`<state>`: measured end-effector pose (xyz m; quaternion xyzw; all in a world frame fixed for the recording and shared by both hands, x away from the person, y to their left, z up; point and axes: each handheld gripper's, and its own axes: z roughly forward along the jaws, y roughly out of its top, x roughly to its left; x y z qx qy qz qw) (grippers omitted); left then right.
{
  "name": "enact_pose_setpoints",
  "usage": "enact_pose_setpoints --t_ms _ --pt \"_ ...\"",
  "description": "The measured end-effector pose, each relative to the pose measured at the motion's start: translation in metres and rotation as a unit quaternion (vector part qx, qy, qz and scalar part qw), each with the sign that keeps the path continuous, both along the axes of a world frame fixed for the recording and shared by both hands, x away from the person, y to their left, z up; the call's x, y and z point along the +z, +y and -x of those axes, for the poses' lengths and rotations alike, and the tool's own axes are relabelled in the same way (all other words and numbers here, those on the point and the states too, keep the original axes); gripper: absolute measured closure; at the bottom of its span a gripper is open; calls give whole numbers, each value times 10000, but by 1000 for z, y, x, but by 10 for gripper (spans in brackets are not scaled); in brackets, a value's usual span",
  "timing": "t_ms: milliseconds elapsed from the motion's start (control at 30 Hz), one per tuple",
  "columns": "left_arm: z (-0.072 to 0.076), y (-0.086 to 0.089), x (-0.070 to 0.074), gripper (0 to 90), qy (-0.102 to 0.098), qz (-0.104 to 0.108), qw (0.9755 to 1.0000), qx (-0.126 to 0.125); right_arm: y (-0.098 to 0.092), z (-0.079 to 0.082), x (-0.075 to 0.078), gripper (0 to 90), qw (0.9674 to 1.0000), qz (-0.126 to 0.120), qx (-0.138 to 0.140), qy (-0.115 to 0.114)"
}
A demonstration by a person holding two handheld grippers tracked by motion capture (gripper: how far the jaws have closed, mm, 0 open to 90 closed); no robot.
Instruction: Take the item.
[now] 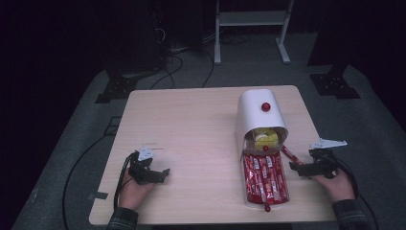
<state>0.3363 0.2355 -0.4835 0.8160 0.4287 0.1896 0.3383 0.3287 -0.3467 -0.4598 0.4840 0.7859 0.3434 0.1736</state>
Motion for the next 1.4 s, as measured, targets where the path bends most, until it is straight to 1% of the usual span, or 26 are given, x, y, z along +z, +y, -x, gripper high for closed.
enact_pose_setpoints --t_ms 167,700,867,1033,1267,1300,1400 --pt "0 0 0 0 -1 -4 10000 1 -2 7 1 0 10000 -3 -57 12" --pt "1 0 0 0 0 -3 10000 -2 -17 27 -9 0 9997 -42 -215 56" --pt "1 0 0 0 0 -1 10000 0 -18 30 -12 0 9996 67 -246 71" --pt "1 0 0 0 0 -3 10000 -1 -17 30 -14 0 9995 109 -257 111" --pt "1 0 0 0 0 -4 10000 -3 -16 29 -20 0 9990 242 -265 258" --pt "1 0 0 0 0 -4 10000 -3 -16 29 -20 0 9990 242 -265 258" --pt "1 0 0 0 1 -4 10000 -4 -15 29 -23 0 9989 353 -228 225"
